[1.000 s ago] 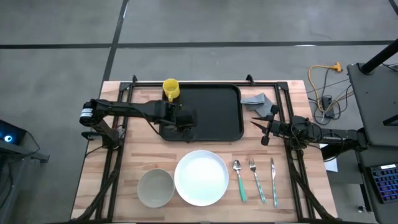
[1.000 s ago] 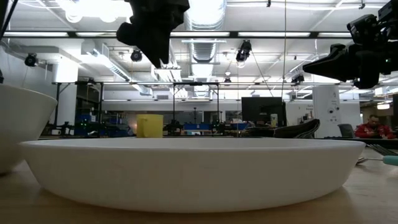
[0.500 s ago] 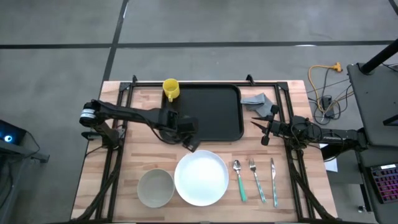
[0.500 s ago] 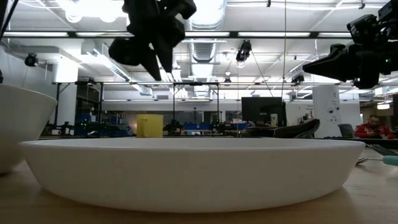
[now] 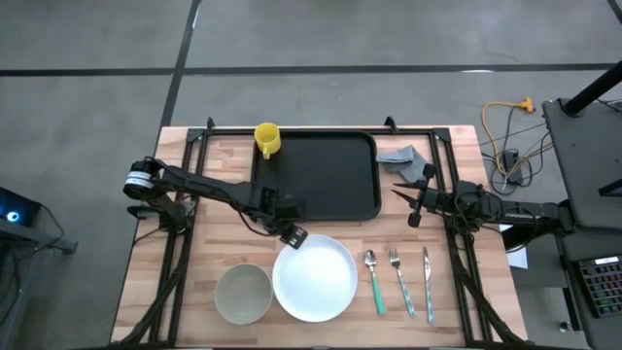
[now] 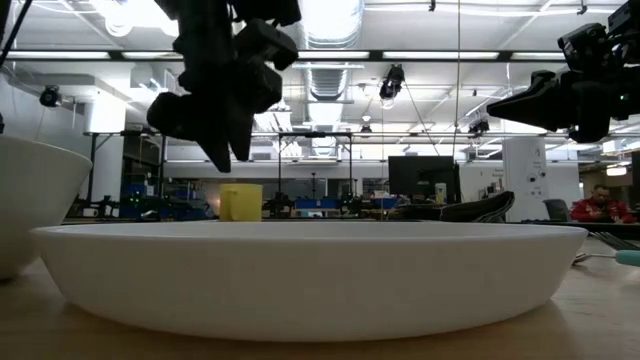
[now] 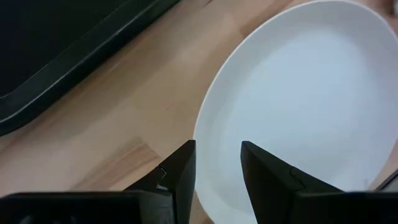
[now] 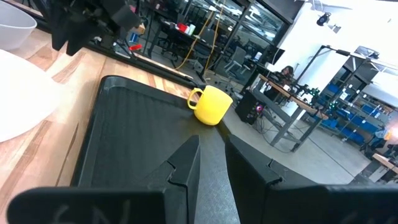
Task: Set up tray
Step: Put the white plate on the black serving tray below the yellow mug
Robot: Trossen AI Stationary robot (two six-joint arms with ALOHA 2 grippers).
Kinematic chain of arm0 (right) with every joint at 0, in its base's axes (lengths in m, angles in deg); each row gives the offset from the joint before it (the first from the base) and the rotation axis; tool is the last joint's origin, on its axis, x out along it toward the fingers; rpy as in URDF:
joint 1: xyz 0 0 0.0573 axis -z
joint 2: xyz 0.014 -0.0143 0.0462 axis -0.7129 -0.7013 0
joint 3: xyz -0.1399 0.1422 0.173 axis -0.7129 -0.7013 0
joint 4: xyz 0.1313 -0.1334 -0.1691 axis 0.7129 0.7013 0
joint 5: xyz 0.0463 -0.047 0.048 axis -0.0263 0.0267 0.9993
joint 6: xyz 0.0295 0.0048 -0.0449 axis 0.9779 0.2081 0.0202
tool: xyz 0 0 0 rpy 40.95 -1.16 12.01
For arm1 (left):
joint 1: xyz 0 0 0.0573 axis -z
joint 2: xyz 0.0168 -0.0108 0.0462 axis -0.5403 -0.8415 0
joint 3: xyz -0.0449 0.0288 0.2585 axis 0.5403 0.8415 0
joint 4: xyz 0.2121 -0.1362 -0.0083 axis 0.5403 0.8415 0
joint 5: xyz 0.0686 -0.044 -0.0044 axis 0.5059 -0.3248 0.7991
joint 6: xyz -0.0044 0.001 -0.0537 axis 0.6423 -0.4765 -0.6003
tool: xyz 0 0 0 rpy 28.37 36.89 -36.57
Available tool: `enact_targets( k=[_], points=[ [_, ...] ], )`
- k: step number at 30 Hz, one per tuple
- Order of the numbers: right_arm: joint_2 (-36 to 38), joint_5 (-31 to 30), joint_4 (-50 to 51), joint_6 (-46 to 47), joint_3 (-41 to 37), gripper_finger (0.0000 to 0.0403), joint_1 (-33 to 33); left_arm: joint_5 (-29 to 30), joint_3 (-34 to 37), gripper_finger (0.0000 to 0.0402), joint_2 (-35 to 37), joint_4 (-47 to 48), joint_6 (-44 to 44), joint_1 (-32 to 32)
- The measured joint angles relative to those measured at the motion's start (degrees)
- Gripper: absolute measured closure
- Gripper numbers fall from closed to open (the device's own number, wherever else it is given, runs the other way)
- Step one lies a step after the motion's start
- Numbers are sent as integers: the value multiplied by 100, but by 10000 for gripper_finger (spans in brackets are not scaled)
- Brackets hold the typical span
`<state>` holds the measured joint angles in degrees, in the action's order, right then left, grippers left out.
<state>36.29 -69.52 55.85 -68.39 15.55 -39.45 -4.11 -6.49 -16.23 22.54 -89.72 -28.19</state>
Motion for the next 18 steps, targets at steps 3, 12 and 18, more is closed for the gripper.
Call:
enact_targets(
  k=[3,12,18],
  points=[
    [0,0,0,3,2,335,1,-60,239,289,0,-391,1,2],
    [-2,1,1,-1,1,335,0,-171,621,289,0,-837,-4,9],
    [-2,0,0,9,0,335,2,-179,783,289,-56,-859,-4,9]
  ],
)
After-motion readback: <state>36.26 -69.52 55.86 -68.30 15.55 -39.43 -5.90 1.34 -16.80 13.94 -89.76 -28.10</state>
